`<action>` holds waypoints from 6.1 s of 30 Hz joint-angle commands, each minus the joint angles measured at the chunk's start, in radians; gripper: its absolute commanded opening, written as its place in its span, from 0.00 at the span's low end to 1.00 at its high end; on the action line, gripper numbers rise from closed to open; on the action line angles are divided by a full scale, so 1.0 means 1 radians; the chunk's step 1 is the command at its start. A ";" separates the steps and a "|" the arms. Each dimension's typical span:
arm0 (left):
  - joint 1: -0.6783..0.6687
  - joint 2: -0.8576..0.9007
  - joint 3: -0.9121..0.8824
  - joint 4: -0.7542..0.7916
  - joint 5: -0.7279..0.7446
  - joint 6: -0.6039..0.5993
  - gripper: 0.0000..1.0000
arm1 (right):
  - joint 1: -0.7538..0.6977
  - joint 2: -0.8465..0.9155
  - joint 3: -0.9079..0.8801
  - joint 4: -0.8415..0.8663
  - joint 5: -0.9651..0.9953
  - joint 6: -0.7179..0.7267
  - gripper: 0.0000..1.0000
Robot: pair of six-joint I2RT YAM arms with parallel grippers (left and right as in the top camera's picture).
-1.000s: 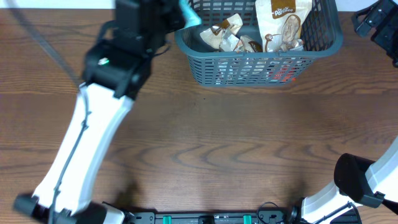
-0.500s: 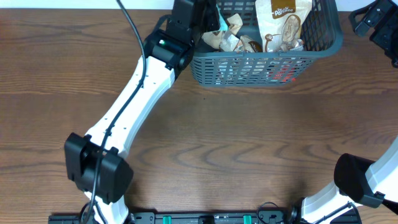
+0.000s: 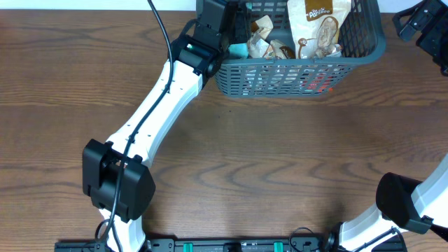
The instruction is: Pack container
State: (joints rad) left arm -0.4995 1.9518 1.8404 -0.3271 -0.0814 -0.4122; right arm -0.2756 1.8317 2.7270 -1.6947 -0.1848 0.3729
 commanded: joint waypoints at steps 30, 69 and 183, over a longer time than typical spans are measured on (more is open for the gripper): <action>0.035 -0.635 0.258 -0.686 -0.335 0.157 0.99 | 0.031 -0.152 -0.061 -0.004 -0.137 -0.278 0.99; 0.035 -0.987 0.257 -1.362 -0.375 0.146 0.99 | 0.113 -1.189 -1.398 -0.003 -0.137 -0.265 0.99; 0.360 -1.216 -0.187 -0.739 -0.073 0.291 0.99 | 0.314 -1.827 -2.682 1.545 0.021 -0.572 0.99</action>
State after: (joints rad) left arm -0.1913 0.7967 1.8050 -1.1503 -0.2955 -0.2153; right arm 0.0219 0.0143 0.0509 -0.1520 -0.1745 -0.2150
